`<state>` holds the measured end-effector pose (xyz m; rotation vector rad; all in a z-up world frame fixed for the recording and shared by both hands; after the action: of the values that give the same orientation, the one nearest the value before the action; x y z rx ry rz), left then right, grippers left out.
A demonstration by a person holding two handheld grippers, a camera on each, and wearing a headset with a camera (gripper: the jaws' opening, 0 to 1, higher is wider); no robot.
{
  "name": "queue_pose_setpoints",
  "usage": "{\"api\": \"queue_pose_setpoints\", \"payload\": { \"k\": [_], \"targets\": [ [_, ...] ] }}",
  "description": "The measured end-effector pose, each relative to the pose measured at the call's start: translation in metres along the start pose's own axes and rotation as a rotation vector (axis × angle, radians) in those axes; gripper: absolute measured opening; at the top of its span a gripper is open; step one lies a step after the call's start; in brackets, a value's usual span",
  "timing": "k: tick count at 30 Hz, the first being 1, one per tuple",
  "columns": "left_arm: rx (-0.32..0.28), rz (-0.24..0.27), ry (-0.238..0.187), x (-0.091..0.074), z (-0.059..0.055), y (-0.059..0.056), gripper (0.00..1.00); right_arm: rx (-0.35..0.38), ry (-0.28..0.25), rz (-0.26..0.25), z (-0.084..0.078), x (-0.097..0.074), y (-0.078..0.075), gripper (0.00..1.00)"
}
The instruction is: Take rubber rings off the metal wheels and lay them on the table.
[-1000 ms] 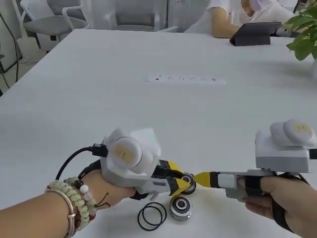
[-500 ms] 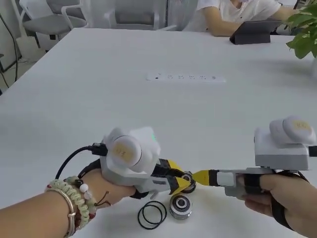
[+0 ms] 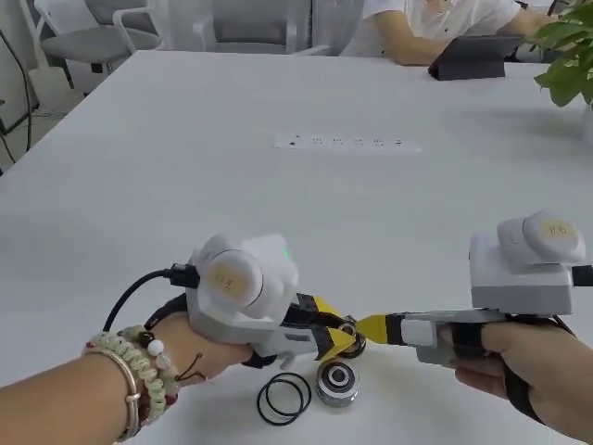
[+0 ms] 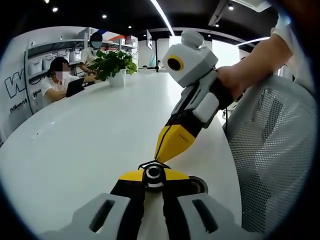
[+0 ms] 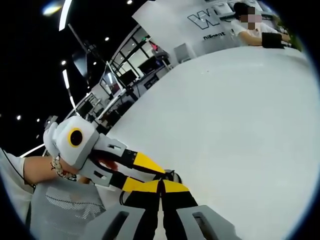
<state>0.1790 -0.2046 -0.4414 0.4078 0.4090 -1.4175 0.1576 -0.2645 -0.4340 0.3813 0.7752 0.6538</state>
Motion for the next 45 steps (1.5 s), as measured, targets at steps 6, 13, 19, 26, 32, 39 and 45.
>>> {"api": "queue_pose_setpoints", "payload": {
  "k": [6, 13, 19, 26, 32, 39, 45],
  "targets": [
    [0.003, -0.004, -0.002, 0.0, 0.0, 0.0, 0.07, -0.014, -0.001, 0.01, 0.001, 0.0, 0.0, 0.0],
    [0.002, 0.004, -0.001, 0.0, 0.0, 0.003, 0.07, -0.021, -0.023, 0.039, 0.006, 0.0, 0.005, 0.0],
    [-0.005, 0.015, 0.001, -0.001, -0.001, 0.005, 0.07, -0.026, -0.029, 0.025, 0.007, 0.0, 0.002, 0.0],
    [-0.005, 0.031, 0.01, -0.003, -0.002, 0.007, 0.07, -0.039, -0.012, -0.023, 0.002, 0.0, -0.005, 0.0],
    [-0.005, 0.039, 0.012, -0.004, -0.002, 0.007, 0.07, -0.051, -0.014, -0.018, 0.002, 0.001, -0.003, 0.0],
    [0.005, 0.033, 0.039, -0.005, -0.001, 0.007, 0.08, -0.047, -0.016, -0.016, 0.002, 0.001, -0.002, 0.0],
    [0.026, 0.004, 0.063, -0.009, 0.0, 0.005, 0.11, -0.047, -0.026, -0.012, 0.004, 0.0, -0.001, 0.0]
  ]
}}
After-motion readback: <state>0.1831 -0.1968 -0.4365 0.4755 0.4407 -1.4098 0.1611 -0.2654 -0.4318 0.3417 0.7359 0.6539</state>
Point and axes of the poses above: the centre of the closed fingertips' face, and the gripper's own axes: x roughly forward along the fingers, y roughly to its left, z roughly out of its top, the point moved 4 cm from there along -x, roughly backward along the fingers, and after that the axes turned 1 degree about -z, right-handed, at the moved point
